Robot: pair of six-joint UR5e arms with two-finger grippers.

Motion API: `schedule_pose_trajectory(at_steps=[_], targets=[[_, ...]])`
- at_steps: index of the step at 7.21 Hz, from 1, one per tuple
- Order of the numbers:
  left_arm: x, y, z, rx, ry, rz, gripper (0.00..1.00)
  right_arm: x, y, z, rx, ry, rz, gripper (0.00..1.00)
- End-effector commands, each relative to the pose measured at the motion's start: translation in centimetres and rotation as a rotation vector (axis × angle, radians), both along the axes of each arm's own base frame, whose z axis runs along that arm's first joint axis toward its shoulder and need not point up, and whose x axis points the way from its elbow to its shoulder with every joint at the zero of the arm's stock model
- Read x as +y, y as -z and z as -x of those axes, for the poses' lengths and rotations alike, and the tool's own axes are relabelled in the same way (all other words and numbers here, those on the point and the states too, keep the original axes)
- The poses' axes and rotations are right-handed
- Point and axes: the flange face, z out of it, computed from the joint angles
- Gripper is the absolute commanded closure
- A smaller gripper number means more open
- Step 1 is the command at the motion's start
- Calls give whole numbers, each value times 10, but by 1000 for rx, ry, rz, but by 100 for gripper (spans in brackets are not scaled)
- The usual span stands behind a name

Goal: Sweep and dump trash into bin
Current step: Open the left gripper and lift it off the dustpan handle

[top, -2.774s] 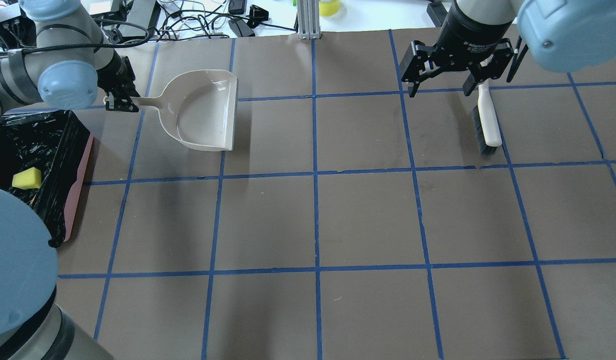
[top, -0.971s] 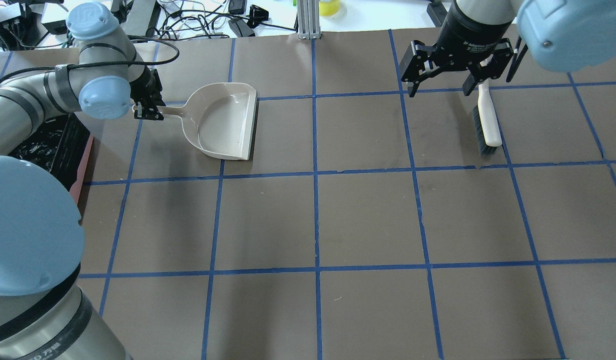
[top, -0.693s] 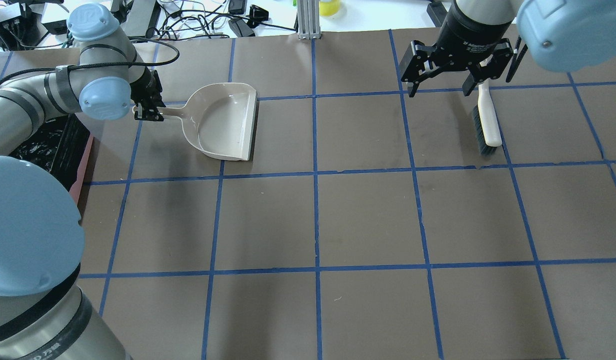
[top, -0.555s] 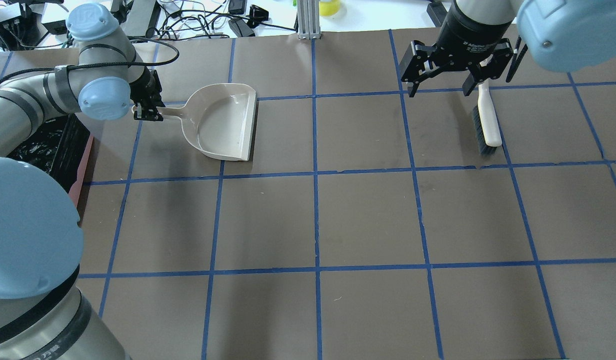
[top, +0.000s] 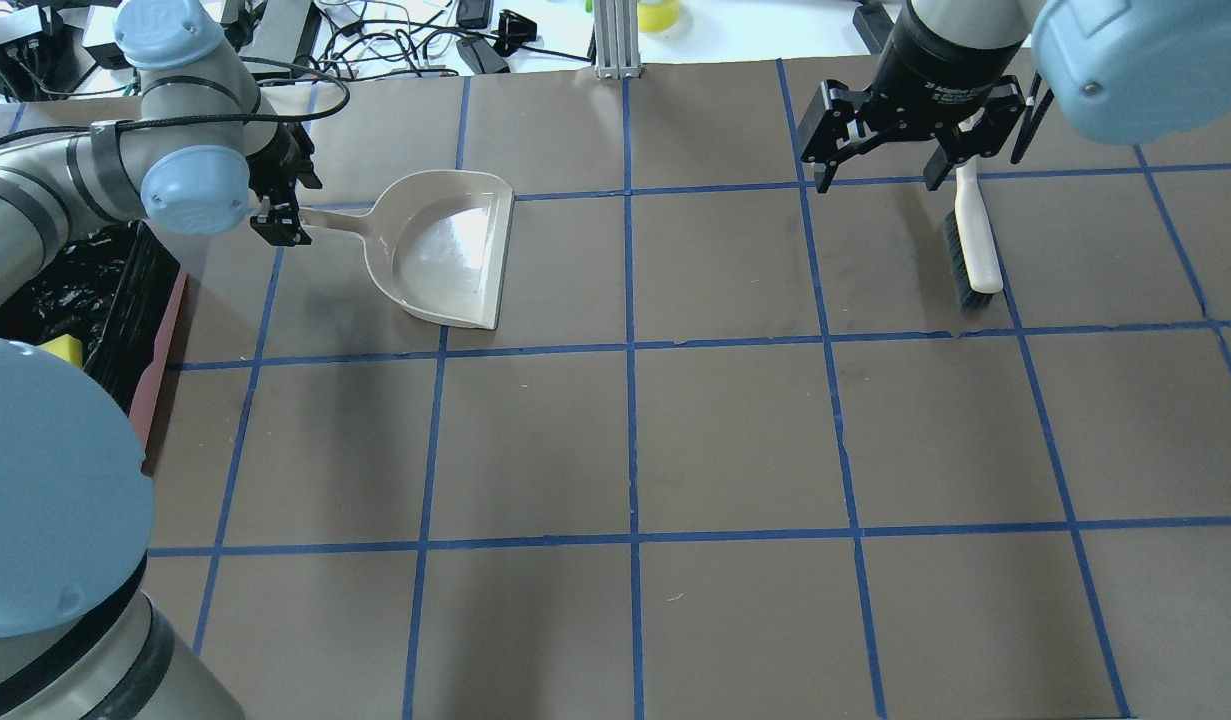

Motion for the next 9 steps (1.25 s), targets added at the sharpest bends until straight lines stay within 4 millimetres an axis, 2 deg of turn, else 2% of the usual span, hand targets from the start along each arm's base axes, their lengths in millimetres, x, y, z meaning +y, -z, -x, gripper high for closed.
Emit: schedule_pose_trajectory(at_steps=[1,2,4,5,6,9], targets=[[9,-42,5,-41,248,4,19,0,0,0,0,0,0,0],[17,-80,4,-105,383,34,1,0,0,0,0,0,0,0],[54,-137,8,-217,755,-43,0,0,0,0,0,2,0,0],[75,-160,0,-299,892,-173,0,0,0,0,0,0,0,0],[101,-162,4,-256,946,-305,0,0,0,0,2,0,0,0],[126,-167,11,-216,963,-326,0,0,0,0,2,0,-2,0]])
